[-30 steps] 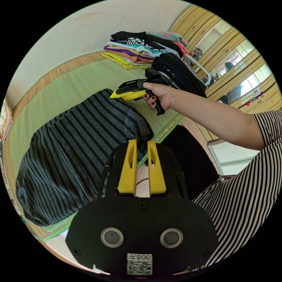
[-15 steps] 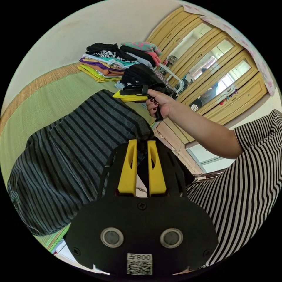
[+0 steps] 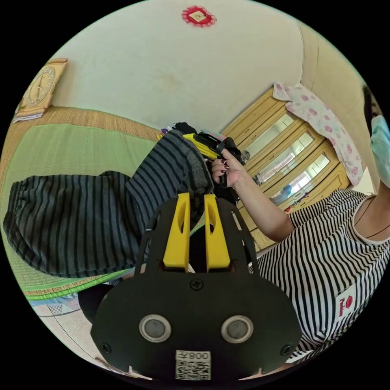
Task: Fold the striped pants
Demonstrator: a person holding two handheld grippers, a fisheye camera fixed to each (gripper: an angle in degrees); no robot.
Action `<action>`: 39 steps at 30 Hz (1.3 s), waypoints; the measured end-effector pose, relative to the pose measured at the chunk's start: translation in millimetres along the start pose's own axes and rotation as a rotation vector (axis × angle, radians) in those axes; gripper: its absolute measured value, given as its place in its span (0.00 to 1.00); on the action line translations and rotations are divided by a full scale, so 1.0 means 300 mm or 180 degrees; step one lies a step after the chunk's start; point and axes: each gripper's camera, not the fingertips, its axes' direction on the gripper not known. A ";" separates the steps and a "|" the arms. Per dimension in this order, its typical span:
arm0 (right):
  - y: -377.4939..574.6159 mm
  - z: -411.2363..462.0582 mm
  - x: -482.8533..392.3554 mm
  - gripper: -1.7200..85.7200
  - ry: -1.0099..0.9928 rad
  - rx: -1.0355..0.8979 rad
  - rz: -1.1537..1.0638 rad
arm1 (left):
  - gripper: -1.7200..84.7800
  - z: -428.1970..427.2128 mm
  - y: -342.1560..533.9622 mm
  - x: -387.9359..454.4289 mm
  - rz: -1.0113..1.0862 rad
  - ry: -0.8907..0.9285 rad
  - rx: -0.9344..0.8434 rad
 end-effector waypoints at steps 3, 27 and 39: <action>-0.070 0.177 -0.133 0.03 -0.0026 -0.0104 -0.0102 | 0.09 -0.157 0.084 -0.157 -0.0231 -0.0023 0.0326; -0.404 1.484 -0.688 0.02 0.0597 -0.1294 -0.0233 | 0.09 -0.787 0.696 -1.205 -0.1817 -0.0051 0.1522; -0.327 1.705 -0.822 0.02 0.0606 -0.1758 -0.0653 | 0.09 -0.809 0.864 -1.436 -0.2143 -0.0135 0.1627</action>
